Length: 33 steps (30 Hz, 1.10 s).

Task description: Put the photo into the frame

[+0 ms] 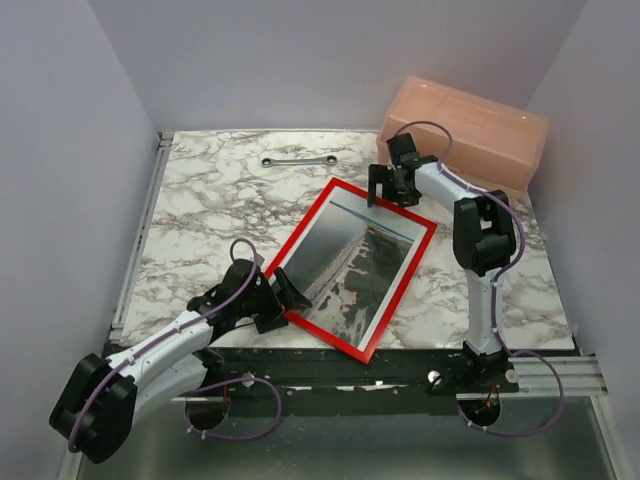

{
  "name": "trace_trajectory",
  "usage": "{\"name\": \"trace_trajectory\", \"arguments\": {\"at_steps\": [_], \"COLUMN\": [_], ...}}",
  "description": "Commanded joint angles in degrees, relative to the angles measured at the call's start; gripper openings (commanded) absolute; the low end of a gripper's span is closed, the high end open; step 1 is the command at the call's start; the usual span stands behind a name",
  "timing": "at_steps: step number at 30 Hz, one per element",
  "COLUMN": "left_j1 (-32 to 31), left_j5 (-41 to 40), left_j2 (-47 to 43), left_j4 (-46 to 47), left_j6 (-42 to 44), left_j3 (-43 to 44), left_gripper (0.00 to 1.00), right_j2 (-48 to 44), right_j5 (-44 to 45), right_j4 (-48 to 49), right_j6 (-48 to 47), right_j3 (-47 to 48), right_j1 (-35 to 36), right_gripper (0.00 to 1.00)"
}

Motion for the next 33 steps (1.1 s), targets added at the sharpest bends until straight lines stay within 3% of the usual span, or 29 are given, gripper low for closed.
{"name": "trace_trajectory", "arguments": {"at_steps": [1,9,17,24,33], "left_j1": [1.3,13.2,23.6,24.1,20.8], "left_j5": [0.1,0.2,3.5,5.9,4.0], "left_j2": [1.0,3.0,14.7,28.5,42.8], "left_j4": [0.9,-3.8,-4.1,-0.6,-6.0], "left_j6": [0.6,8.5,17.8,21.1,25.5], "left_j3": [-0.3,1.5,10.0,19.0,33.9], "left_gripper": [0.99,0.99,0.98,0.95,0.96], "right_j2": [0.7,-5.5,-14.9,-26.6,-42.6], "right_j5": [-4.9,-8.2,-14.3,-19.5,-22.4], "right_j4": [0.4,0.5,1.0,4.9,6.5], "right_j6": [-0.5,0.2,2.8,7.1,13.0], "right_j3": [-3.8,-14.4,-25.7,-41.1,-55.6], "right_j1": [-1.0,-1.0,-1.0,-1.0,-1.0], "right_gripper": [1.0,1.0,1.0,1.0,1.0]}}
